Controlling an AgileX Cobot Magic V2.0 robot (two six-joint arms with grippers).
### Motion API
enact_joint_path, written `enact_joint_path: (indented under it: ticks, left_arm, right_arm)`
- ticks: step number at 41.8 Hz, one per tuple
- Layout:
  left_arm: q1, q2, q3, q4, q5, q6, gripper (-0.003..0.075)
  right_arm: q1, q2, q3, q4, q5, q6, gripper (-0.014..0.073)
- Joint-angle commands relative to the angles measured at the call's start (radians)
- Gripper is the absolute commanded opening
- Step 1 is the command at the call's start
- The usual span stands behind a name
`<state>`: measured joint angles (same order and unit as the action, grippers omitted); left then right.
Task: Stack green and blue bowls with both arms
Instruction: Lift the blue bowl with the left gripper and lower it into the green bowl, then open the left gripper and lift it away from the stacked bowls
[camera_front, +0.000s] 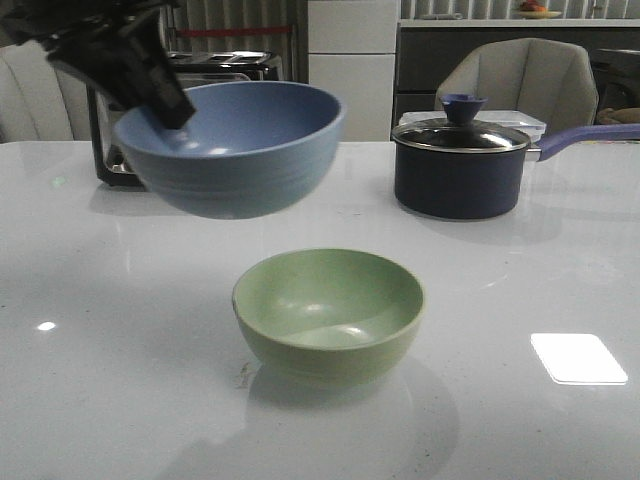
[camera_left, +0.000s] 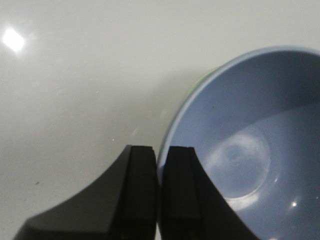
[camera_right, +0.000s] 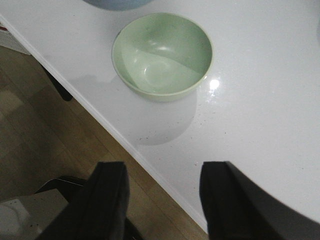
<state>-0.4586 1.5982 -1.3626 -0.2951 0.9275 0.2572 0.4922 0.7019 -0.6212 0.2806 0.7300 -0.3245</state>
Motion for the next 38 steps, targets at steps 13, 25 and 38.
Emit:
enact_joint_path:
  ticks: [13, 25, 38]
  left_arm:
    - [-0.105, 0.139, -0.112, -0.019, -0.074, -0.001, 0.0093]
    - [-0.105, 0.231, -0.112, -0.032, -0.107, -0.001, 0.0093]
    - [-0.105, 0.253, -0.112, -0.031, -0.117, -0.001, 0.0115]
  right_arm:
    - [0.000, -0.004, -0.025, 0.009, -0.060, -0.008, 0.0447]
    - [0.000, -0.004, -0.025, 0.009, -0.060, -0.008, 0.0447]
    - [0.000, -0.004, -0.025, 0.009, -0.060, -0.008, 0.0447]
